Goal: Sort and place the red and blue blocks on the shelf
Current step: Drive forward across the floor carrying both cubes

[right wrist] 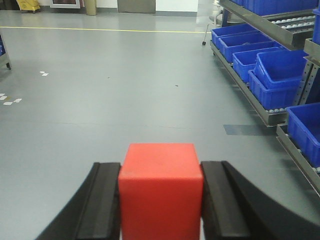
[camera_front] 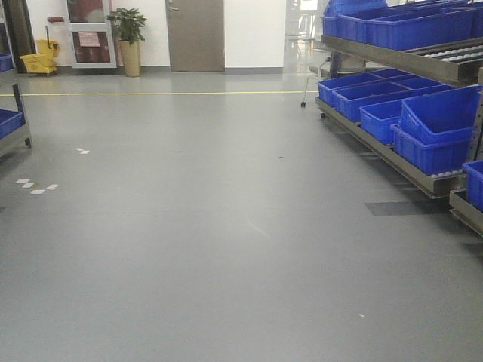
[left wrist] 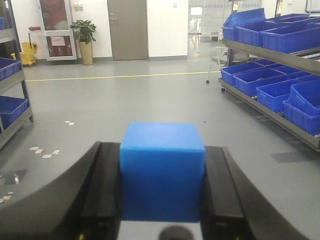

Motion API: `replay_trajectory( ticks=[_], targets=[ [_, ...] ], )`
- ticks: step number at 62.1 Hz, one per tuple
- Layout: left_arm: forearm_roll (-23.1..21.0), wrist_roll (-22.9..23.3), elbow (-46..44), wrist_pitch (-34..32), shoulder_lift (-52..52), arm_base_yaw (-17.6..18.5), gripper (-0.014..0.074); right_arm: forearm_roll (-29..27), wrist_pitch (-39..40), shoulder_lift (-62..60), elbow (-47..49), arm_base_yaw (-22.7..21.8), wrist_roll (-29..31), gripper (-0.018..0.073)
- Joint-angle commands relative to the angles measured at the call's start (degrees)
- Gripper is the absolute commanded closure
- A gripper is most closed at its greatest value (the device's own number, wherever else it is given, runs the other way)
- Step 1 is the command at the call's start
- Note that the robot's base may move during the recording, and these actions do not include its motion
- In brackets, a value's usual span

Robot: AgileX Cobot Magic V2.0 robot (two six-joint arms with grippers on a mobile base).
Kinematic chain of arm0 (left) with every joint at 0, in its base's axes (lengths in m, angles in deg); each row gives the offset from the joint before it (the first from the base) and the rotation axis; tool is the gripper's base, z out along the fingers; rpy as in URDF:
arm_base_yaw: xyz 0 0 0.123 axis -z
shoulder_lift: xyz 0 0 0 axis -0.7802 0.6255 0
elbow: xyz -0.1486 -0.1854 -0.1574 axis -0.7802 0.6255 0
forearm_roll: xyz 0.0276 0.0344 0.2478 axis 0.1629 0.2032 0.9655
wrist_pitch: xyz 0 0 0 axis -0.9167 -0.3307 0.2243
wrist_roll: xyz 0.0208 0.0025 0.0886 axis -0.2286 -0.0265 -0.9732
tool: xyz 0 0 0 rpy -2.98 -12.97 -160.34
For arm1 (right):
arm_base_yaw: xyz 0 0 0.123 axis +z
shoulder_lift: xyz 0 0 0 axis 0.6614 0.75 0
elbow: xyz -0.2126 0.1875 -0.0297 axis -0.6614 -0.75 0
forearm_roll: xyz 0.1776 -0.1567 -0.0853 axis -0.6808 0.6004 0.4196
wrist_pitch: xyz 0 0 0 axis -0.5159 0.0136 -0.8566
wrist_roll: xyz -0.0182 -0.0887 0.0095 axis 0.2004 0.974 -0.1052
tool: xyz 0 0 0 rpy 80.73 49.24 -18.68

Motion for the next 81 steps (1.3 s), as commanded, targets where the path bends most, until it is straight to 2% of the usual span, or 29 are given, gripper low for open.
replay_trajectory(
  ticks=[1,81],
  targets=[
    [-0.1,0.2,-1.6,-5.4,0.4,0.0,0.0472,0.5,4.6,0.1,1.7,-0.4,0.3,0.0508],
    [-0.1,0.2,-1.6,-5.4,0.4,0.0,0.0472,0.5,4.6,0.1,1.7,-0.4,0.3,0.0508]
  ],
)
